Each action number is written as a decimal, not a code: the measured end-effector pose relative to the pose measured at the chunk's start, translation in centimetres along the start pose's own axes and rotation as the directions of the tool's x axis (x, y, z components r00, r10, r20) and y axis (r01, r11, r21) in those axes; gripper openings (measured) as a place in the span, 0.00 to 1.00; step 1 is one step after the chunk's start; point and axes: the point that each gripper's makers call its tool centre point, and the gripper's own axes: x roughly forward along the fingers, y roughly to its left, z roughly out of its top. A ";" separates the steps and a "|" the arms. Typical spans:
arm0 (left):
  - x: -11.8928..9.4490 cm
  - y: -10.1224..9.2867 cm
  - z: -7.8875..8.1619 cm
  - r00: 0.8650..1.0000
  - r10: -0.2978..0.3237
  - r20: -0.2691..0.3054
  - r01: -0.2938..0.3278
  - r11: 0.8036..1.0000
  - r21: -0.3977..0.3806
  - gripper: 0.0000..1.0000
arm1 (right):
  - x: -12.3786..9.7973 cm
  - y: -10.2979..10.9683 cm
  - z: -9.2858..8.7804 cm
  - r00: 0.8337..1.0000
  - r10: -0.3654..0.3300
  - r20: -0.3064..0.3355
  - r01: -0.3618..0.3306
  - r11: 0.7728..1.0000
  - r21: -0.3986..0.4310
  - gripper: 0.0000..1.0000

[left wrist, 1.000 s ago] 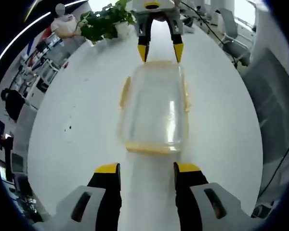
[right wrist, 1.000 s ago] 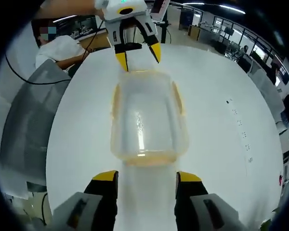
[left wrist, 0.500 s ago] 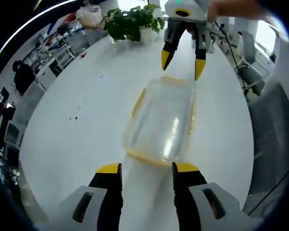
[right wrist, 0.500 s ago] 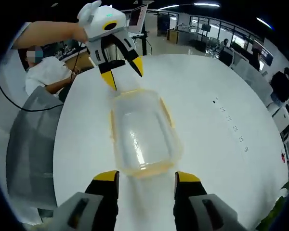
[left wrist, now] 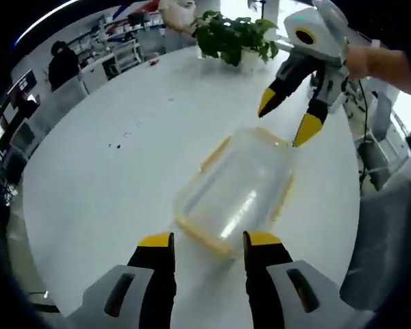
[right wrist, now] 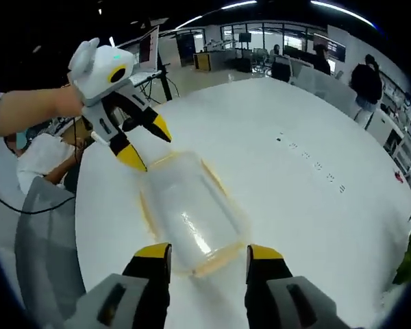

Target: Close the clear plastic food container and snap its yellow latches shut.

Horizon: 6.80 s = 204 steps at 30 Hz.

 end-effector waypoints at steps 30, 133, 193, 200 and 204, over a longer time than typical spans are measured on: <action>1.5 -0.1 -0.8 1.000 0.004 -0.001 -0.005 0.925 -0.379 0.36 | 2.1 -0.6 -0.7 0.995 -0.080 0.066 0.043 0.901 0.432 0.42; 0.1 0.2 1.1 0.990 -0.011 -0.138 0.039 0.978 0.207 0.27 | 0.8 -0.3 -1.8 0.991 0.013 -0.133 -0.009 0.999 0.031 0.29; 1.9 -3.3 5.4 0.991 -0.086 -0.098 0.121 0.886 0.447 0.31 | 2.7 2.3 2.0 0.980 0.079 -0.180 -0.117 0.970 -0.212 0.20; 2.2 -3.4 5.6 0.991 -0.091 -0.095 0.124 0.886 0.446 0.31 | 2.9 2.4 2.1 0.982 0.091 -0.165 -0.123 0.973 -0.195 0.20; 2.4 -3.6 5.7 0.991 -0.095 -0.092 0.127 0.885 0.448 0.31 | 3.1 2.5 2.2 0.983 0.095 -0.159 -0.126 0.972 -0.198 0.19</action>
